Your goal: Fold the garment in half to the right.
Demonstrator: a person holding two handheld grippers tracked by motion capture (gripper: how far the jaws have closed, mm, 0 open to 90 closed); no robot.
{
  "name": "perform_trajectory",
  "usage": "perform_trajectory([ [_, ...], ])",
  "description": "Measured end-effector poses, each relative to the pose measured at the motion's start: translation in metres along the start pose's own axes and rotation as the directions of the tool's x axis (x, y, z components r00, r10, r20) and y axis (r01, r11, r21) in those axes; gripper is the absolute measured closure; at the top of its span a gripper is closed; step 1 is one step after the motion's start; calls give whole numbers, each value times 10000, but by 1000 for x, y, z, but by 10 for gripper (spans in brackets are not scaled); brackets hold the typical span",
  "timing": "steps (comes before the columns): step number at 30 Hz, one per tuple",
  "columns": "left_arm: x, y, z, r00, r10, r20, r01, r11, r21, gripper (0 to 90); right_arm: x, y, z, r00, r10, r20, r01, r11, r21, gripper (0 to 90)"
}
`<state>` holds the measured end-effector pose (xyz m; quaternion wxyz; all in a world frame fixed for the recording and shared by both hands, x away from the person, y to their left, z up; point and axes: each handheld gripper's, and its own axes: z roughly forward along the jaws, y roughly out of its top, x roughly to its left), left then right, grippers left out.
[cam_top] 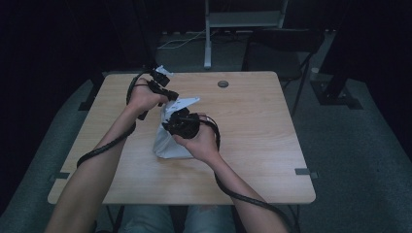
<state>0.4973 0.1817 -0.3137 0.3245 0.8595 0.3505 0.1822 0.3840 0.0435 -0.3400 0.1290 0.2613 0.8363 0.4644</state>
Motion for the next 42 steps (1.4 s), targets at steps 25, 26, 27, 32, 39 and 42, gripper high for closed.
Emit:
perform_trajectory([
  [25, -7, 1, 11, 9998, -62, 215, 64, 9999, -98, 861, -8, -12, -5, 9997, 229, 130, -230, 9997, 59, 820],
  [26, -7, 1, 11, 9998, -62, 215, 64, 9999, -98, 860, -8, -12, -5, 9997, 229, 130, -230, 9997, 59, 820],
  [27, -7, 1, 11, 9997, -63, 216, 65, 9999, -105, 861, -9, -13, -5, 9997, 200, 145, -201, 9998, 70, 820],
  [32, -8, 2, 12, 9997, -66, 247, 69, 9999, -118, 861, -10, -14, -7, 9996, 243, 174, -244, 9997, 68, 820],
  [39, -9, 2, 14, 9996, -81, 287, 84, 9999, -108, 860, -11, -16, -7, 9995, 256, 177, -257, 9996, 95, 820],
  [42, -10, 2, 15, 9996, -70, 290, 73, 9999, -116, 861, -12, -17, -7, 9994, 279, 203, -282, 9995, 116, 820],
])
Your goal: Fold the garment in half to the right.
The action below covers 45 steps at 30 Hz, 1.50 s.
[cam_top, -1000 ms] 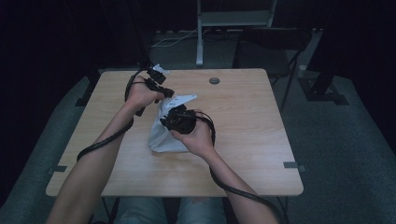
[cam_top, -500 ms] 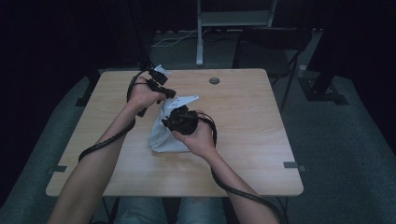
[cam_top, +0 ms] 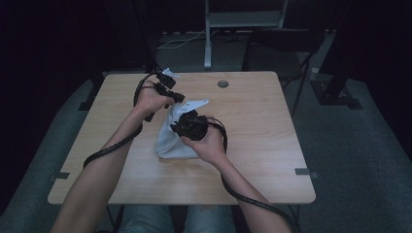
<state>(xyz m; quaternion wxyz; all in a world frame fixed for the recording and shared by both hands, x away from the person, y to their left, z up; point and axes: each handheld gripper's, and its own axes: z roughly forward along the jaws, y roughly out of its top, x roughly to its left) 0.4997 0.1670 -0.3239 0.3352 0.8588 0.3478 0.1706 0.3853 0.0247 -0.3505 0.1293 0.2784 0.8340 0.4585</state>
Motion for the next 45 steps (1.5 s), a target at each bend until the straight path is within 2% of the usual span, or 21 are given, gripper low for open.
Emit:
perform_trajectory([
  [10, -3, 2, 1, 10000, -64, 44, 65, 9998, -164, 861, -2, -1, -3, 10000, 32, 48, -32, 10000, 4, 820],
  [45, -12, 2, 11, 9997, 33, 227, -28, 9997, -222, 860, -9, -17, -5, 9994, 329, 114, -330, 9994, 73, 819],
])
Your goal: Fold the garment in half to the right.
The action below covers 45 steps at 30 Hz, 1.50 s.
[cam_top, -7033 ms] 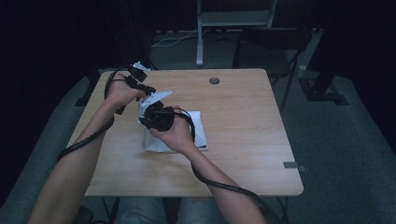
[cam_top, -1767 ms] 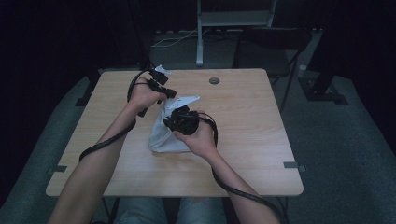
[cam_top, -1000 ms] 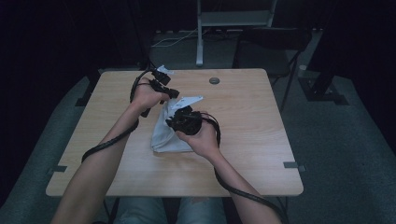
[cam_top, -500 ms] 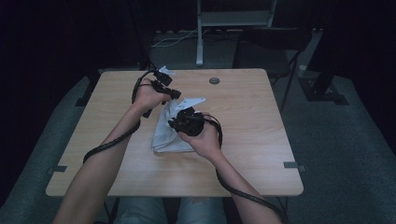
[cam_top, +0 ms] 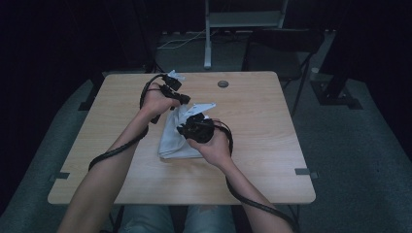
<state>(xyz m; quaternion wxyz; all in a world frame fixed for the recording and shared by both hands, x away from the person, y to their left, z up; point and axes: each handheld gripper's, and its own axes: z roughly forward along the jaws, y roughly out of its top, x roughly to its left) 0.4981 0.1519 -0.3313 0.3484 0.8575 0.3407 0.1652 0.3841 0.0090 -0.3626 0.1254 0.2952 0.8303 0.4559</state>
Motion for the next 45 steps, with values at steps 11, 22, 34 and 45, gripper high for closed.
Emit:
perform_trajectory([
  [11, -2, -1, 6, 10000, -80, -31, 80, 10000, 12, 860, -3, -7, 1, 10000, 77, 44, -77, 9999, 84, 819],
  [22, -6, -2, 11, 10000, -92, 7, 92, 10000, 35, 860, -6, -11, -2, 9998, 170, 97, -171, 9998, 66, 819],
  [34, -6, -2, 14, 9998, -205, 44, 205, 9998, -2, 860, -10, -14, -7, 9995, 258, 203, -260, 9996, 79, 819],
  [45, -8, -2, 18, 9995, -327, 54, 327, 9995, -50, 859, -11, -16, -8, 9994, 263, 235, -266, 9996, 98, 819],
])
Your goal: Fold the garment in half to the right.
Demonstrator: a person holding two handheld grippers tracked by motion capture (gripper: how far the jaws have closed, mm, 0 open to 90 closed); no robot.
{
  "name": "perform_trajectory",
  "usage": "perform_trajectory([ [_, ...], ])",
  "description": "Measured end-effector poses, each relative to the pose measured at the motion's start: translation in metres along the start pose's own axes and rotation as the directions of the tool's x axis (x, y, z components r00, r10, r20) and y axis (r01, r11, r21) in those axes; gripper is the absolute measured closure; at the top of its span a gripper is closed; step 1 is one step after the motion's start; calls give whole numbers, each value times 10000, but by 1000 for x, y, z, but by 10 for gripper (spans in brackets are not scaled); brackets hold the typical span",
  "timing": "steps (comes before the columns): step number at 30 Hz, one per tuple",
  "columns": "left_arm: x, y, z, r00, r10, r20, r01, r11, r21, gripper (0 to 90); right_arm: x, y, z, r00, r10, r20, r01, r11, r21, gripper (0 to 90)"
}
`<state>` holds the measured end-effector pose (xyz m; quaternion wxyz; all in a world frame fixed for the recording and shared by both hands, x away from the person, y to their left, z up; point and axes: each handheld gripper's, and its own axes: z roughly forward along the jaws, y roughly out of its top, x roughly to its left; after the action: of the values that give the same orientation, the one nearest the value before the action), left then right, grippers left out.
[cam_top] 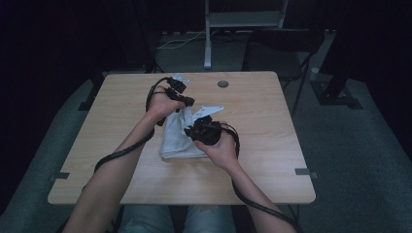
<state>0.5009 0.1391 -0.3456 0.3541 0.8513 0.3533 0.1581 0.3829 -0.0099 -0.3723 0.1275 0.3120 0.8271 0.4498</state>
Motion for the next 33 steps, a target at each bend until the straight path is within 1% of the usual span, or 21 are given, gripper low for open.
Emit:
perform_trajectory([
  [7, 0, 0, 2, 10000, 12, 3, -12, 10000, 19, 859, -3, -4, -2, 9999, 93, 58, -94, 9999, 42, 819],
  [20, -3, -1, 6, 10000, -27, 47, 27, 10000, -11, 859, -4, -5, -4, 9999, 68, 89, -68, 10000, 6, 819],
  [33, -5, -1, 11, 9999, -63, 93, 63, 10000, 32, 859, -7, -10, -5, 9997, 191, 141, -192, 9998, 48, 818],
])
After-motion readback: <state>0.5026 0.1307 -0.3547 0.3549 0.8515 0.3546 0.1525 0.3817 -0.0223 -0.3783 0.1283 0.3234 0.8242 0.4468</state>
